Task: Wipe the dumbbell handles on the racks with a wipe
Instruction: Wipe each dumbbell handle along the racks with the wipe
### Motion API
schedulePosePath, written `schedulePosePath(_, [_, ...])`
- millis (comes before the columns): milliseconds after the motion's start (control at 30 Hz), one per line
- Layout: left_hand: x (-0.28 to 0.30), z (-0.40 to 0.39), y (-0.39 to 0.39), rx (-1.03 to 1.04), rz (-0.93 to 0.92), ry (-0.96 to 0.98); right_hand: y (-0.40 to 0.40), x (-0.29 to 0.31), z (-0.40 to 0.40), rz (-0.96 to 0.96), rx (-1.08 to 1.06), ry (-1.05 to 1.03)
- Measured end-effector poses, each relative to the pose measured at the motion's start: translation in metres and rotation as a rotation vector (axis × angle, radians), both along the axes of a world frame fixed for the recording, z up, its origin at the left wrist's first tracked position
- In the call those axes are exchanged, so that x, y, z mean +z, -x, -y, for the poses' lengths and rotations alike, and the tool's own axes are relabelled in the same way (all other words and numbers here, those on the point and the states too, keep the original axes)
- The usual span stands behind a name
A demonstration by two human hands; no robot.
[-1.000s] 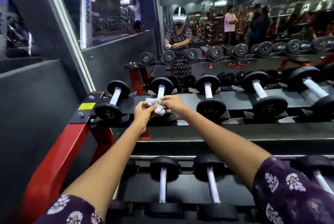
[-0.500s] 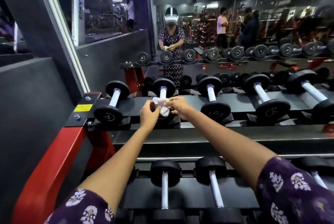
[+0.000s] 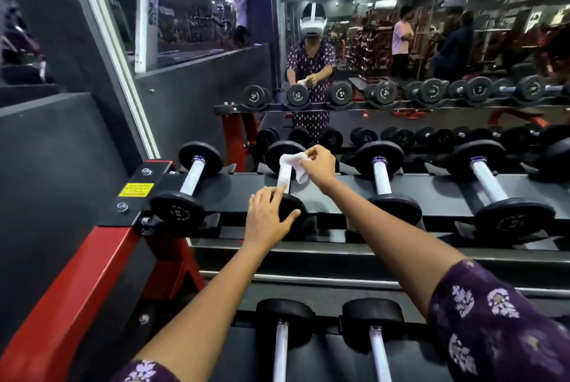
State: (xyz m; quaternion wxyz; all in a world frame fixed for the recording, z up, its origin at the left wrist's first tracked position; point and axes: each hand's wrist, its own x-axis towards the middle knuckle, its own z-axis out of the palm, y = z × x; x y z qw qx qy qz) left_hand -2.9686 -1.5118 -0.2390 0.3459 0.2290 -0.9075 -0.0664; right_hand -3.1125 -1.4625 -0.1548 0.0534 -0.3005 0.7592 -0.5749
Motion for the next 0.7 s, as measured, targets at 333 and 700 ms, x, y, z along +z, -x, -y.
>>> schedulePosePath(333, [-0.005, 0.002, 0.023, -0.021, -0.372, -0.122, -0.001, -0.025, 0.03, -0.499, 0.352, -0.388])
schedulePosePath(700, [-0.018, 0.014, 0.025, -0.071, -0.467, -0.02, 0.005, -0.021, 0.043, -0.451, 0.277, -0.44])
